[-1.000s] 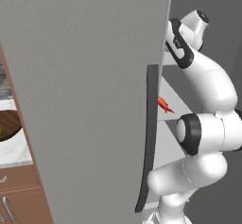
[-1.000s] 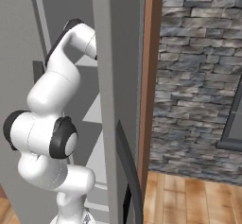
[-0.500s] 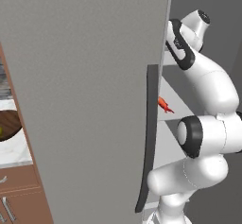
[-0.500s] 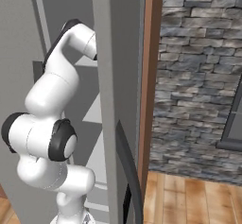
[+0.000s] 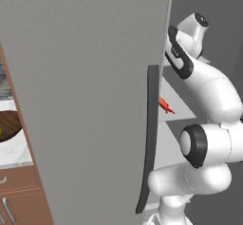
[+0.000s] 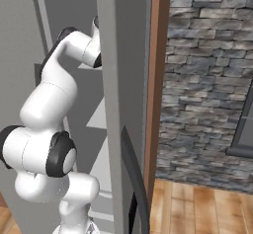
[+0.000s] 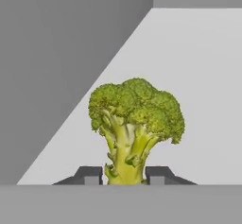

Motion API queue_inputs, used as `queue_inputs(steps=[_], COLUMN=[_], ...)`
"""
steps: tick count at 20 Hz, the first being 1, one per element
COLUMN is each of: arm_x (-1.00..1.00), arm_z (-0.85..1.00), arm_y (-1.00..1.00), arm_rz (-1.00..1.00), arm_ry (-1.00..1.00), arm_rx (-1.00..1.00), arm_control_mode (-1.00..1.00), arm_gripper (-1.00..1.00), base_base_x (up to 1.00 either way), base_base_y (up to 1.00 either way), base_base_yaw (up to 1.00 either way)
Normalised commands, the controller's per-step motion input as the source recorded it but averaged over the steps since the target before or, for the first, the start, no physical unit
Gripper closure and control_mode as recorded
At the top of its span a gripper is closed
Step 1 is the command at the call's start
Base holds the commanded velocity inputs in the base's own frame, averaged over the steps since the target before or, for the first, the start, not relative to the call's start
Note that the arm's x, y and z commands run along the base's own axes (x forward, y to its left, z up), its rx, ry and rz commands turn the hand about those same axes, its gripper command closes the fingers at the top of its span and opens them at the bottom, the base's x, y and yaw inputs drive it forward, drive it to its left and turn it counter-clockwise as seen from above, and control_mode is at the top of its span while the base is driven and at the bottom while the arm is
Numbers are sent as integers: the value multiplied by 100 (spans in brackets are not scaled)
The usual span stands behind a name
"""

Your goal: Take the lemon, broccoli, and fish from the freezer and place them in the bowl on the counter.

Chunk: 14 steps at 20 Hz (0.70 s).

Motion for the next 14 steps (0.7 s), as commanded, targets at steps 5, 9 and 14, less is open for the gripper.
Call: queue_inputs(steps=[5,9,14], arm_x=[-22,-39,-72], arm_z=[-45,12,33], arm_y=[-13,-51,-44], arm_rz=[0,-1,-4], arm_ry=[0,0,0], arm_rx=[-6,0,0], arm_control_mode=[-100,-100,-100], arm_gripper=[100,100,100], base_base_x=[0,0,0], base_base_y=[0,0,0], base_base_yaw=[0,0,0])
